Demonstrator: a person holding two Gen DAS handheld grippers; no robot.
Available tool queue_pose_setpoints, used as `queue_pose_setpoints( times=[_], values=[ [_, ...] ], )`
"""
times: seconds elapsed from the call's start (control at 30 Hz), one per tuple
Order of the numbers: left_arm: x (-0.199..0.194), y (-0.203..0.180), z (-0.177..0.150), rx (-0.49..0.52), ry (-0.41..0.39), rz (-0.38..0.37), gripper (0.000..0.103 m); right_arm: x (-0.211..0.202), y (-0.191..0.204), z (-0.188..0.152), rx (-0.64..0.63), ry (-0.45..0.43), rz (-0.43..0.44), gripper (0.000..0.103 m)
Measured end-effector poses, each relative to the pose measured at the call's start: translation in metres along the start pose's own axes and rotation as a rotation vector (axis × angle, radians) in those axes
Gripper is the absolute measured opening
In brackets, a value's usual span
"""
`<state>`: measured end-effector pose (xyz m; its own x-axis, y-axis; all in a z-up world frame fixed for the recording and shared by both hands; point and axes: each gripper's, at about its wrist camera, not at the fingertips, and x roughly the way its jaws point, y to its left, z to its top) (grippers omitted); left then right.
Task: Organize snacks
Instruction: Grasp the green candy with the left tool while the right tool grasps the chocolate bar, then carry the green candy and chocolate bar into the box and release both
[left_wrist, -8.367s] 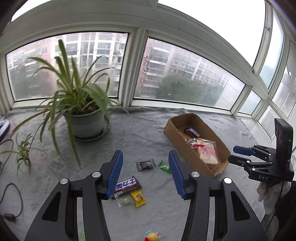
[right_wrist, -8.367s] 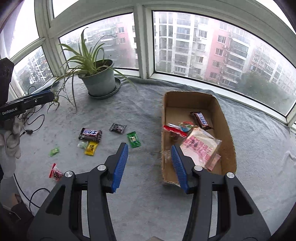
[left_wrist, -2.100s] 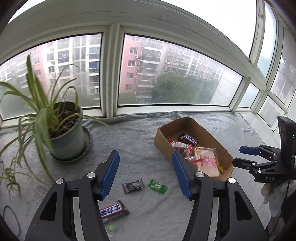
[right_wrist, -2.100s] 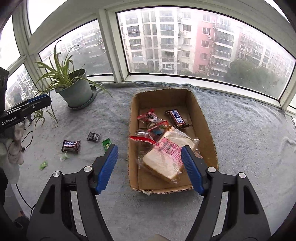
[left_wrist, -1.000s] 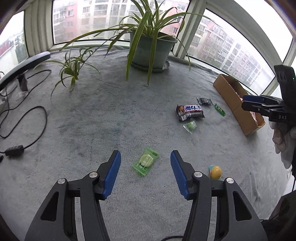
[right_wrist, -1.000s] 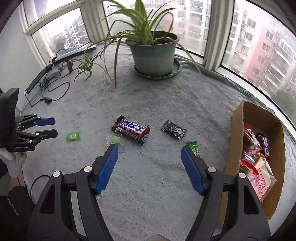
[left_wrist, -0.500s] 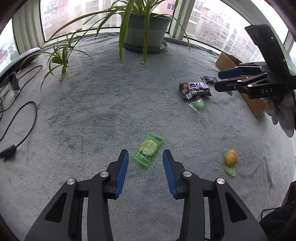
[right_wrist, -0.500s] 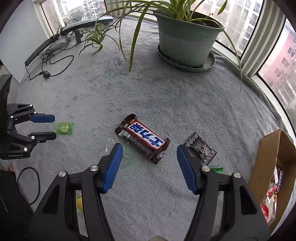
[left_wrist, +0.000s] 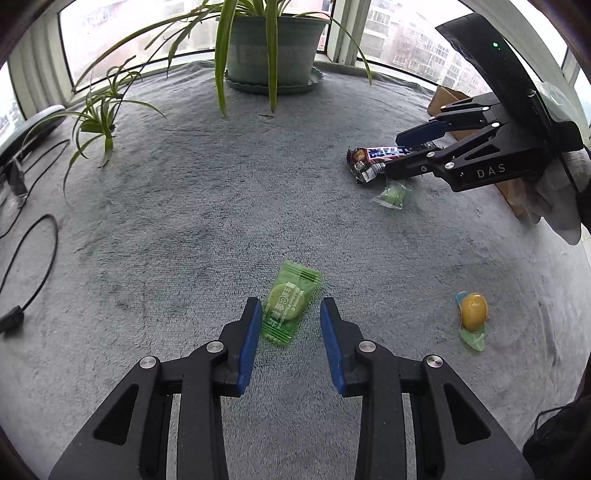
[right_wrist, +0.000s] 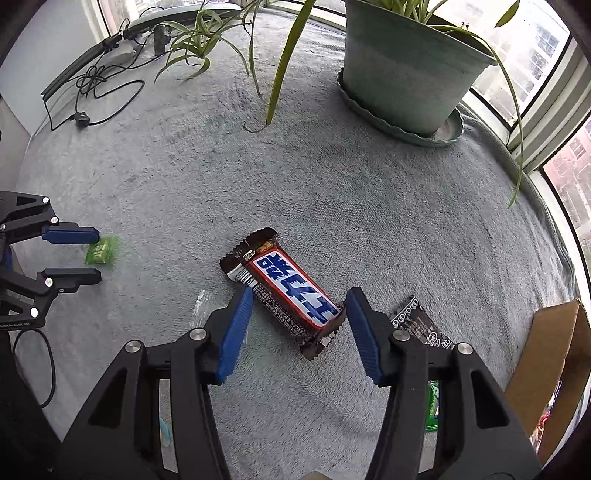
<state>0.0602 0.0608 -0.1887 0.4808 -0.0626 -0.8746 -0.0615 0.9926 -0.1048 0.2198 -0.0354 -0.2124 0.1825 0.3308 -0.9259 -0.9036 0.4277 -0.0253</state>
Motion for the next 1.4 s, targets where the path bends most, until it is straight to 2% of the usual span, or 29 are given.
queue_pose_setpoints(
  times=[0.33,0.57,0.73,0.8,0.87,1.03,1.27,1.4],
  values=[
    [0.001,0.003,0.001,-0.007,-0.008,0.01,0.023,0.009,0.004,0.012,-0.068,0.028,0.0,0.056],
    [0.001,0.004,0.001,-0.018,-0.011,0.014,0.02,0.014,0.011,0.021,-0.145,0.041,-0.055,0.056],
    [0.0,0.005,0.001,-0.027,-0.012,0.011,0.02,0.021,0.013,0.027,-0.159,0.054,-0.027,0.056],
    [0.0,0.005,0.001,-0.034,-0.015,0.009,0.019,0.021,0.01,0.029,-0.138,0.046,-0.002,0.053],
    [-0.001,0.005,0.001,-0.039,-0.016,0.009,0.018,0.021,0.008,0.029,-0.117,0.046,0.029,0.034],
    [-0.002,0.006,-0.001,-0.049,-0.024,0.013,0.017,0.019,0.011,0.024,-0.105,0.027,-0.005,0.031],
    [-0.006,0.006,-0.001,-0.067,-0.04,0.012,0.012,-0.001,0.005,0.009,-0.026,-0.03,0.011,0.03],
    [-0.006,0.004,-0.003,-0.051,-0.043,0.016,0.012,-0.005,0.004,0.001,-0.009,-0.03,0.013,0.03]
  ],
)
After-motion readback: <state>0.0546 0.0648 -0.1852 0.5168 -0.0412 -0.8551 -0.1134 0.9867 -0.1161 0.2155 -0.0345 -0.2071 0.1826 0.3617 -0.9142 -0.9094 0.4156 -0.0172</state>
